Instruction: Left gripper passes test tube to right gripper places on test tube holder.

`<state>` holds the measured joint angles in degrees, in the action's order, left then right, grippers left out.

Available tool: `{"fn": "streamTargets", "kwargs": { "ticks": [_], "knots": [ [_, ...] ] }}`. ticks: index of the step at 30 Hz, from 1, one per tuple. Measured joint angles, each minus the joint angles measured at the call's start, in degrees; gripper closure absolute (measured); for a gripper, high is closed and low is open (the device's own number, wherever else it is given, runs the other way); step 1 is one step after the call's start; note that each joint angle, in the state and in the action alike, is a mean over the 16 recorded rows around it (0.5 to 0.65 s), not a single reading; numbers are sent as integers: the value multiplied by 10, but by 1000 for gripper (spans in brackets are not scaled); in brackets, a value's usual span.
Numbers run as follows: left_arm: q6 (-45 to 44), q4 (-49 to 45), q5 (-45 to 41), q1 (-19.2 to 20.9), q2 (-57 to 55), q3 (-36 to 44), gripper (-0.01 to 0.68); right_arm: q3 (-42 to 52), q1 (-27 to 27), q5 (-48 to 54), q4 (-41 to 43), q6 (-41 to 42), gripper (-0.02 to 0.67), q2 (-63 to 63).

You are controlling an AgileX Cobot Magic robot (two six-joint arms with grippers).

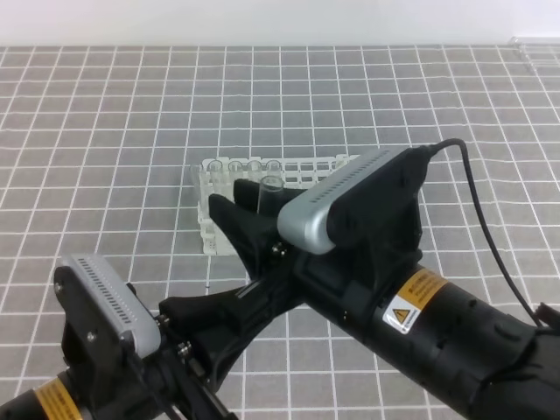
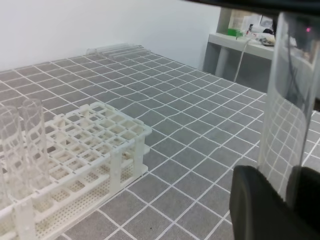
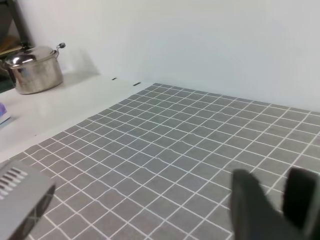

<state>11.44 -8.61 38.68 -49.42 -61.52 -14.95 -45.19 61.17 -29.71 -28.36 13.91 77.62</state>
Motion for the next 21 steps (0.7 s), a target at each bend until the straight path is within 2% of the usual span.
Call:
{"fn": "streamTargets", "kwargs": {
  "ticks": [5, 9, 16, 19, 21],
  "knots": [
    [0, 1, 1, 0, 0, 0, 617, 0, 0, 3, 2, -2, 528, 0],
    [0, 1, 2, 0, 0, -1, 540, 0, 0, 7, 2, -2, 560, -1],
    [1, 7, -3, -1, 5, -1, 392, 0, 0, 20, -9, 15, 563, -6],
    [3, 9, -13, -1, 17, -1, 362, 1, 0, 30, -27, 36, 563, -15],
    [6, 9, -36, -1, 42, -1, 380, 3, 0, 37, -41, 53, 563, -23]
  ]
}}
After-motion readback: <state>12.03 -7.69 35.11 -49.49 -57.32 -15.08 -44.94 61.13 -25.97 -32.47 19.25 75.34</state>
